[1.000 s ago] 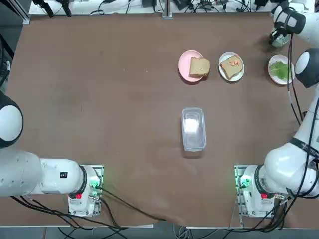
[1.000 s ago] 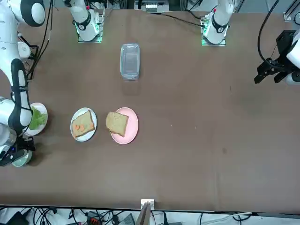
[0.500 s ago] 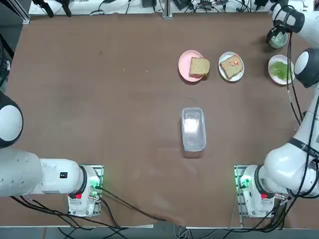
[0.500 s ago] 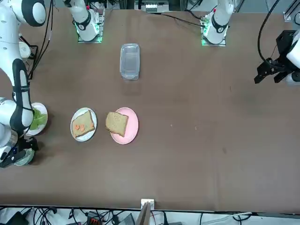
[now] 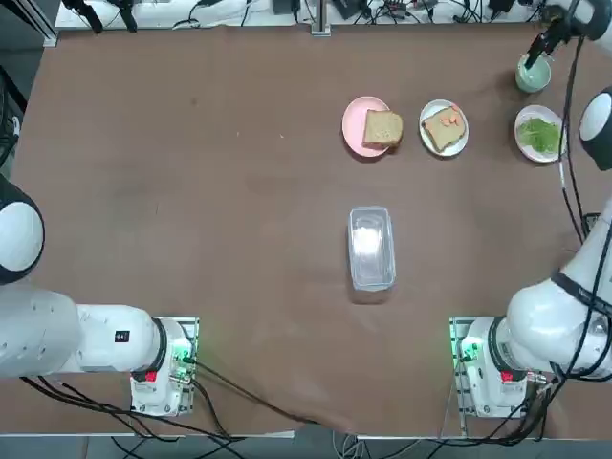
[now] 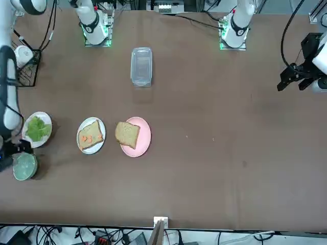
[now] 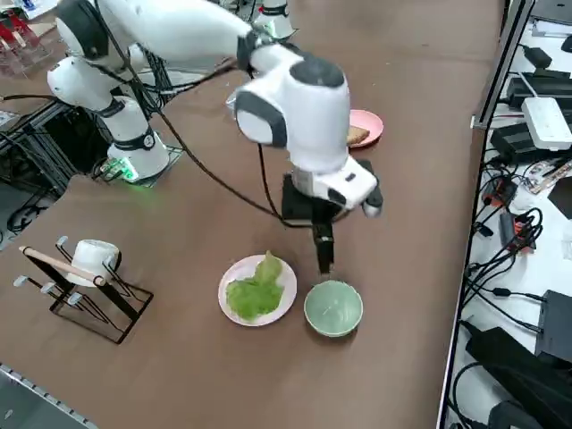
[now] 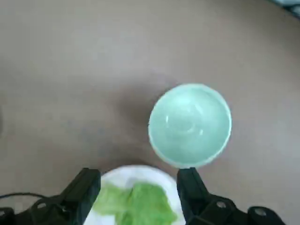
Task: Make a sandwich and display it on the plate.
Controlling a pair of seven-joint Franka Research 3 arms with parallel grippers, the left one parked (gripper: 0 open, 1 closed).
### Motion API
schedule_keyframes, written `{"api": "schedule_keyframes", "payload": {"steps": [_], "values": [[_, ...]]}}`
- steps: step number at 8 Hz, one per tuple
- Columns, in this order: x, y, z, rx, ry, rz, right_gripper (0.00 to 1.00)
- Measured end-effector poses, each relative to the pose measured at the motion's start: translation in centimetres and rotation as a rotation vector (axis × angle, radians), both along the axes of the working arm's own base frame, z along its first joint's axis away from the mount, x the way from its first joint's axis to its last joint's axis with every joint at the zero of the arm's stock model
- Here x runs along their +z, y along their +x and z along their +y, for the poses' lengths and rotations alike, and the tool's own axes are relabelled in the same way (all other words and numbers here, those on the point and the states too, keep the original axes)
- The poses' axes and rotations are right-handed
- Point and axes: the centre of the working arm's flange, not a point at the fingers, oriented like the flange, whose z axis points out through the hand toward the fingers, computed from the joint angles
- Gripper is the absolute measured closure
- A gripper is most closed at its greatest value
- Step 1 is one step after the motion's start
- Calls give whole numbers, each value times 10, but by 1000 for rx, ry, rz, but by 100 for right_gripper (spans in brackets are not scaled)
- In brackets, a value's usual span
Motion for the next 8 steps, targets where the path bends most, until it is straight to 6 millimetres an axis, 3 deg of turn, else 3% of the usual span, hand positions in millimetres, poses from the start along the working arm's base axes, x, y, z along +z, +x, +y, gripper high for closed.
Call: {"api": "schedule_keyframes", "payload": {"steps": [2,5,8], "values": [[-16,-38,-22,-40,10,30,1],[-71,-99,-54,-70,25,43,1],[-93,-117,-70,-74,34,54,4]]}}
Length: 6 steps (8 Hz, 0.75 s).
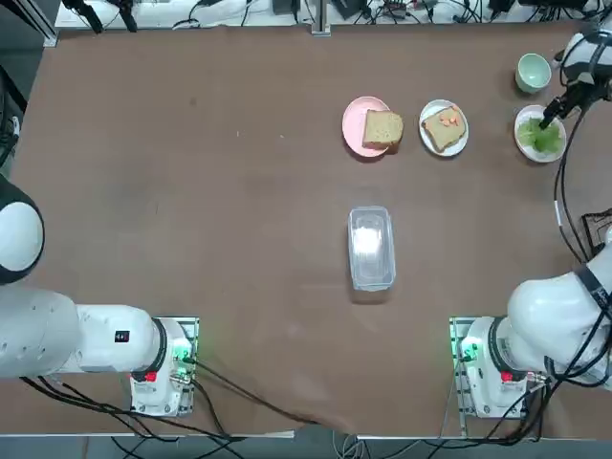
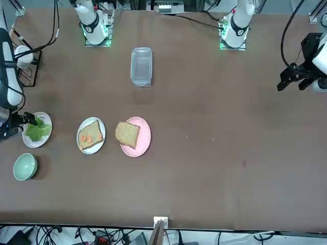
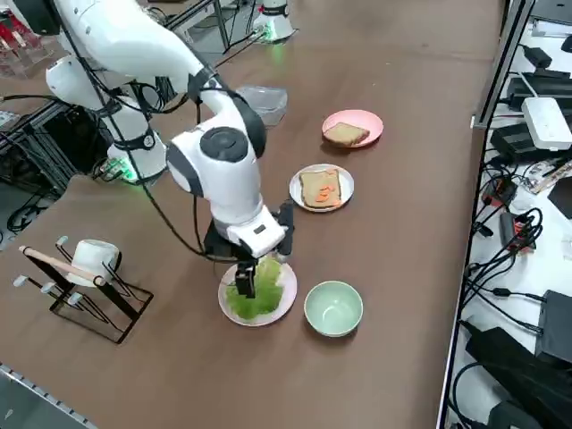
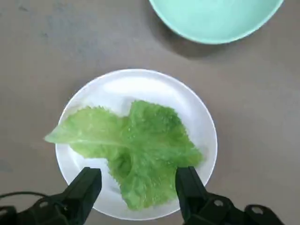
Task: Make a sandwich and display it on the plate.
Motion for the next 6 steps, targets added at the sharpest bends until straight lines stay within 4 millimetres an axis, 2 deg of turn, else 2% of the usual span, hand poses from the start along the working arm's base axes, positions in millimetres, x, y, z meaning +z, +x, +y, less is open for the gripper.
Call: {"api": "schedule_keyframes", "payload": {"steps": [4,6], "values": [[-39,-8,-1,-2,24,45,5],[-49,-8,-2,0,25,44,9]]}}
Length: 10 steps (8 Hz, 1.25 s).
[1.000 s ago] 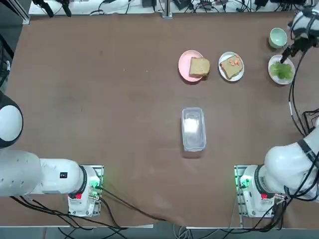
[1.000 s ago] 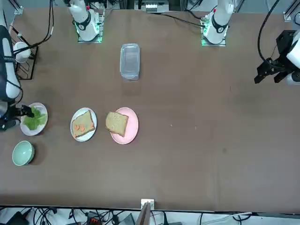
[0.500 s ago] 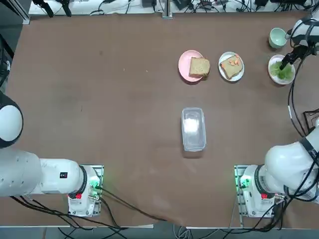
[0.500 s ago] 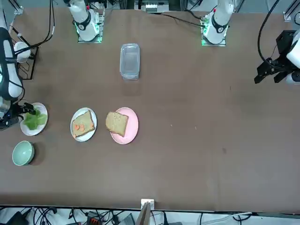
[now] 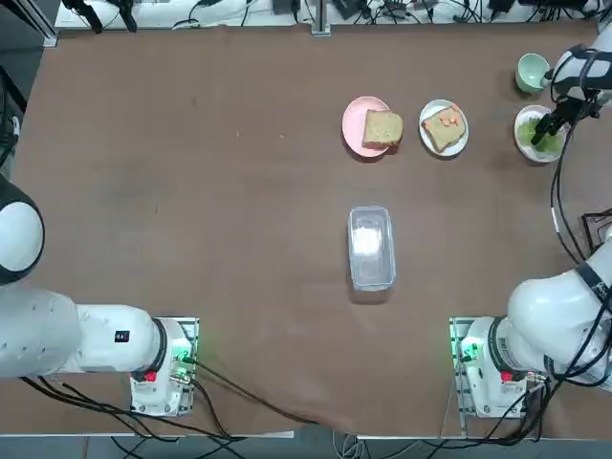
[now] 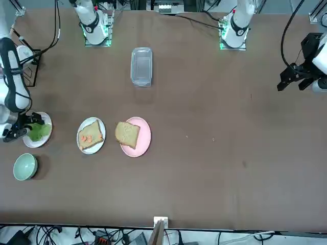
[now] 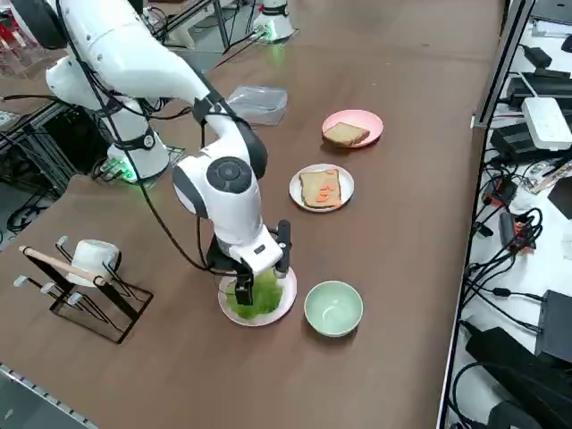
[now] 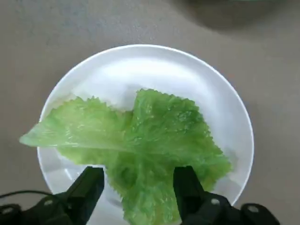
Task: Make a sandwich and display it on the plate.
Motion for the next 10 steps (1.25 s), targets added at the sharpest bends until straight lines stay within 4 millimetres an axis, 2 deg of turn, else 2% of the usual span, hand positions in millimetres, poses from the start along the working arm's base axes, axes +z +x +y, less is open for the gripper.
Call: {"api": "schedule_keyframes", "payload": {"steps": [1,3,4,5,6,8,10], "values": [[0,0,0,2,-1,0,19],[3,1,-1,5,-5,-5,61],[6,1,-2,8,-6,-8,79],[7,1,-4,15,-7,-10,88],[8,-1,-8,17,-8,-11,94],[18,1,-15,13,-18,-27,94],[47,9,-17,17,-35,-58,94]]}}
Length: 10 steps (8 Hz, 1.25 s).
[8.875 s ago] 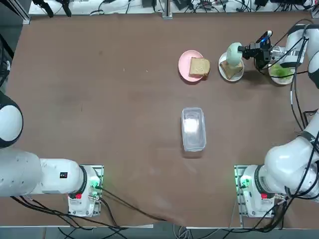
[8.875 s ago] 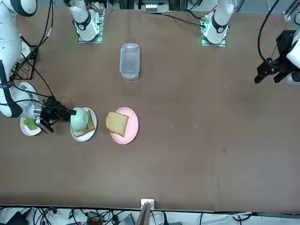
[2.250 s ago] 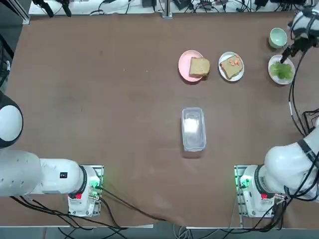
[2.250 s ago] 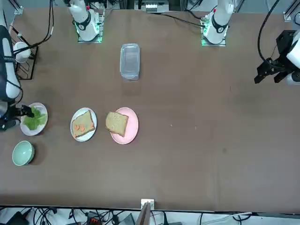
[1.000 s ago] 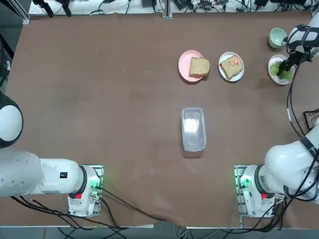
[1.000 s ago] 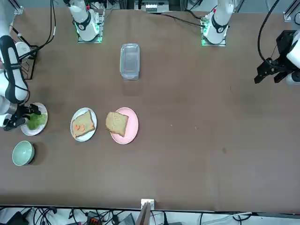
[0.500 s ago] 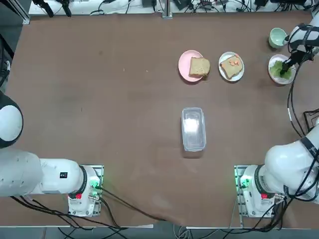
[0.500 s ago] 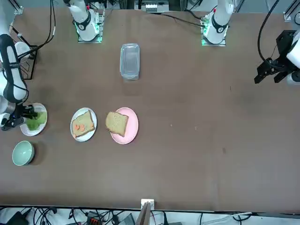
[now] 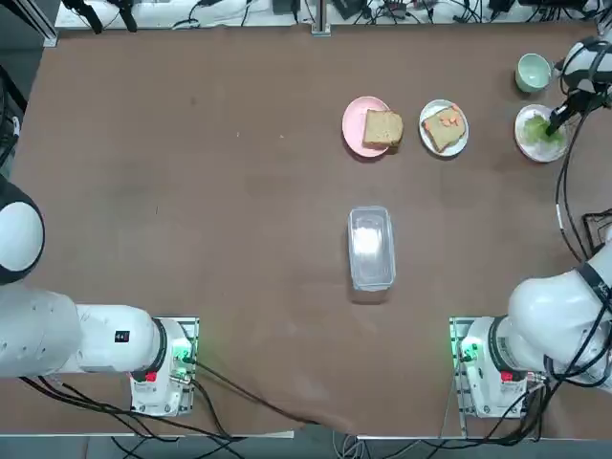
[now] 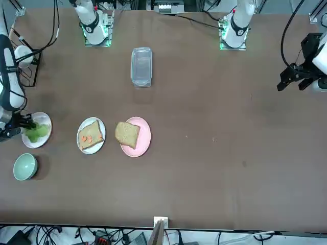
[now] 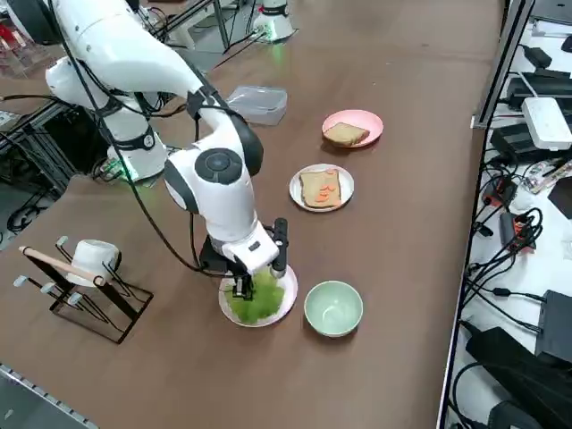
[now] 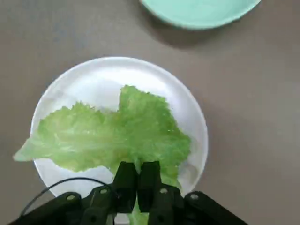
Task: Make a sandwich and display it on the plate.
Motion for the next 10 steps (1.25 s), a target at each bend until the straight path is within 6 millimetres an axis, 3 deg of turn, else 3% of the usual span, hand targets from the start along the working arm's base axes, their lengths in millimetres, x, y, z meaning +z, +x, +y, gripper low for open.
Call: {"api": "schedule_keyframes", "payload": {"steps": [2,3,5,8,9,10], "values": [[56,13,11,16,-8,-11,94],[87,21,29,19,-10,-11,94],[123,37,98,-14,-6,16,94],[119,61,227,8,-11,34,94],[113,62,256,31,-12,44,94],[106,63,271,50,-11,55,94]]}}
